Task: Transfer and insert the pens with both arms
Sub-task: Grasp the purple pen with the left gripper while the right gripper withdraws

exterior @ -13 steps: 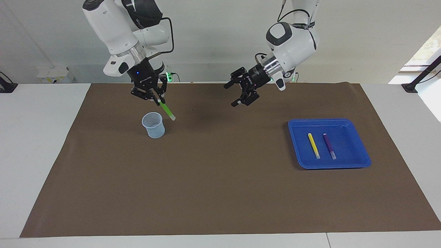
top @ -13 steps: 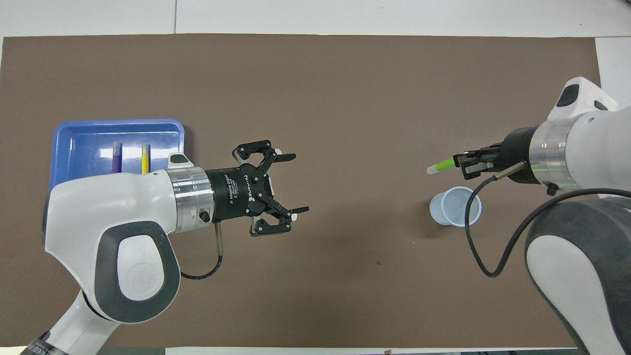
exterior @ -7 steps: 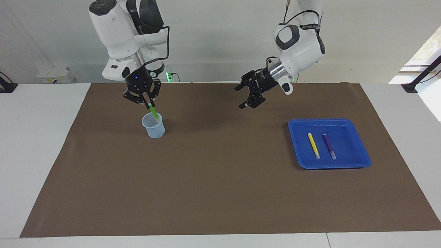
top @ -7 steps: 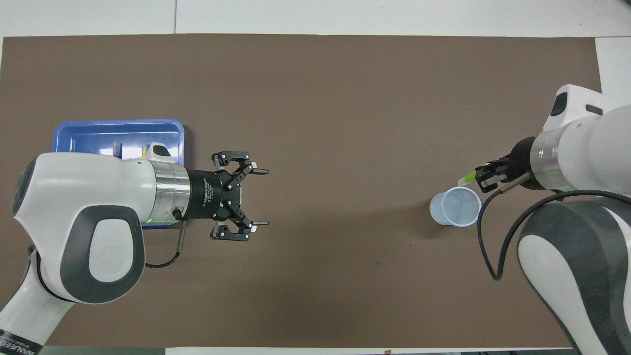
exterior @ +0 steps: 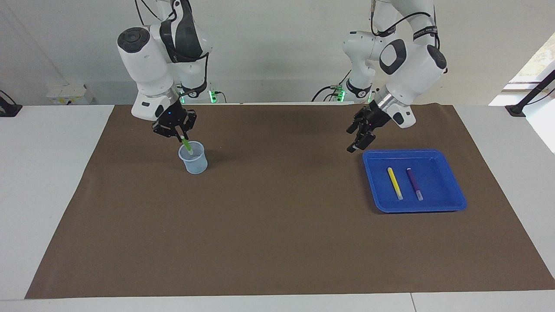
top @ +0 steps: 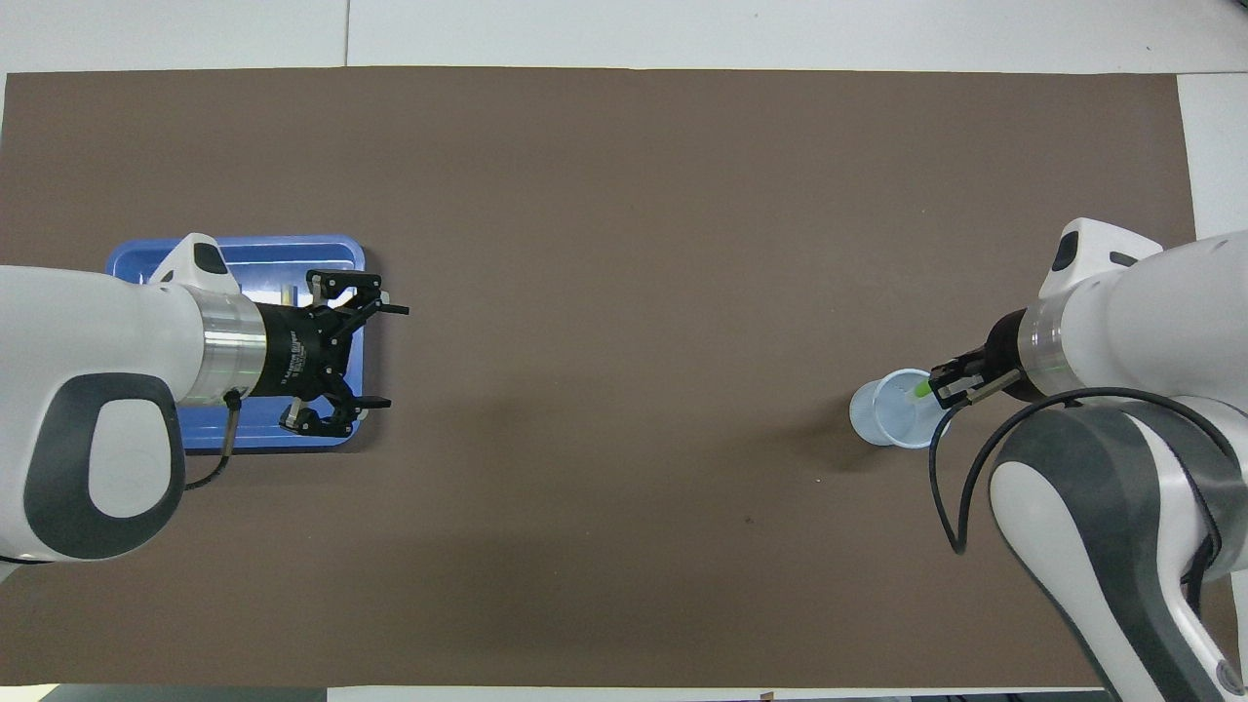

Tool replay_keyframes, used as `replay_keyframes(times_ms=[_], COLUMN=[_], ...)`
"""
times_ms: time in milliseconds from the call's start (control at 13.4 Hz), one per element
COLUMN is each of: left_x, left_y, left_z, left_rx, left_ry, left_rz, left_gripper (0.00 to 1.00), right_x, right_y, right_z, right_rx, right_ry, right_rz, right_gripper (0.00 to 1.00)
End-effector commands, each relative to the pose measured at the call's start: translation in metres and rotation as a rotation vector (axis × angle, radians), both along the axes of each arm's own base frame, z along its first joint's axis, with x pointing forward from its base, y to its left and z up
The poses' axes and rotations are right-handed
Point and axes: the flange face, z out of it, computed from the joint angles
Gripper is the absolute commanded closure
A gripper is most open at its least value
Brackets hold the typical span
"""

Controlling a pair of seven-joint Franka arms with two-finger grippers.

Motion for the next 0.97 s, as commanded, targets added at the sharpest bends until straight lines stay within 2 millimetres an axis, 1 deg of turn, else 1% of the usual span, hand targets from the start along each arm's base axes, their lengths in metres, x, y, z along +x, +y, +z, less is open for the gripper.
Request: replay_keyframes(times_ms=[0,74,149,223,298,372,447,521,596,670,745,819,894], left_x=[0.007,0.008,0.012,0.017,0.02,0.023,0.029,0.035,0.043,0.05,0.054,0.058,0.064], left_y=[0.036,0.043,0.062,0.089,0.107,0.131,0.144,0.151,0.155,0.158,0.166,0.175,0.177], left_z=[-0.024,-0.029,-0.033,-0.034,-0.039,-0.044,-0.055,-0.066,-0.082,-0.094,-0.104,-0.115,-0.122], left_rx=[0.154,0.203,0.215,0.226,0.233,0.257,0.294,0.333,0.36,0.382,0.399,0.417,0.441], left_ry=[-0.036,-0.068,-0.093,-0.131,-0.162,-0.188,-0.203,-0.223,-0.235,-0.253,-0.268,-0.274,-0.278], left_rz=[-0.184,-0.312,-0.375,-0.44,-0.531,-0.617,-0.688,-0.751,-0.799,-0.829,-0.858,-0.922,-1.01], left_gripper=[0.0,0.0,0.0,0.0,0.0,0.0,0.0,0.0,0.0,0.0,0.0,0.0,0.0], right_x=[-0.009,-0.009,-0.009,-0.008,-0.007,-0.007,-0.005,-0.002,-0.001,-0.001,-0.001,0.001,0.004], right_y=[-0.005,-0.005,-0.005,-0.005,-0.005,-0.005,-0.004,-0.005,-0.002,0.004,0.006,0.01,0.014], right_z=[-0.019,-0.025,-0.026,-0.026,-0.025,-0.023,-0.017,-0.008,0.004,0.016,0.027,0.037,0.05], right_rx=[-0.016,-0.016,-0.015,-0.015,-0.015,-0.015,-0.014,-0.011,-0.009,-0.006,0.007,0.026,0.08], right_ry=[-0.007,-0.011,-0.017,-0.013,-0.013,-0.016,-0.026,-0.045,-0.061,-0.084,-0.104,-0.122,-0.134], right_rz=[0.004,-0.001,0.0,0.002,0.0,0.003,0.0,0.0,0.006,0.017,0.016,0.012,-0.006], right_gripper=[1.0,1.0,0.78,0.48,0.19,0.0,0.0,0.0,0.0,0.0,0.0,0.0,0.0])
